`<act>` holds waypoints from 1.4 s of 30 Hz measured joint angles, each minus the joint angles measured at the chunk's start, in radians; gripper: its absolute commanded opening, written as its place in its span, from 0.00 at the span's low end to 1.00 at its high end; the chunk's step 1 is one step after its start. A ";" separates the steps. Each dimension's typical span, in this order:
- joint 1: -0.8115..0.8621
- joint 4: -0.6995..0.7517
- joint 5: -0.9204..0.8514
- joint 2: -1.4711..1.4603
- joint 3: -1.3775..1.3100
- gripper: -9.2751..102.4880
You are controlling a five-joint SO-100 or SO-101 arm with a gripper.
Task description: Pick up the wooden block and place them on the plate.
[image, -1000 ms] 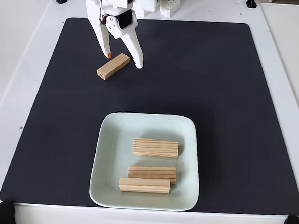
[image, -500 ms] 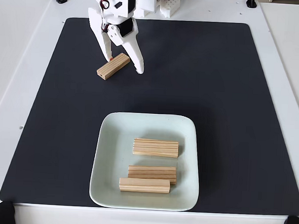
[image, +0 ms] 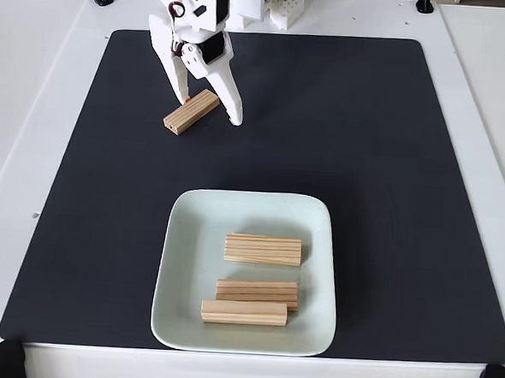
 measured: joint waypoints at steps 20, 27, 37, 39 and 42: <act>0.000 0.000 0.031 0.000 0.000 0.42; 0.000 0.000 0.031 0.000 0.000 0.16; 0.000 -0.002 0.032 -0.002 0.000 0.08; 0.000 -0.002 0.032 -0.002 0.000 0.08; 0.000 -0.002 0.037 -0.002 0.000 0.08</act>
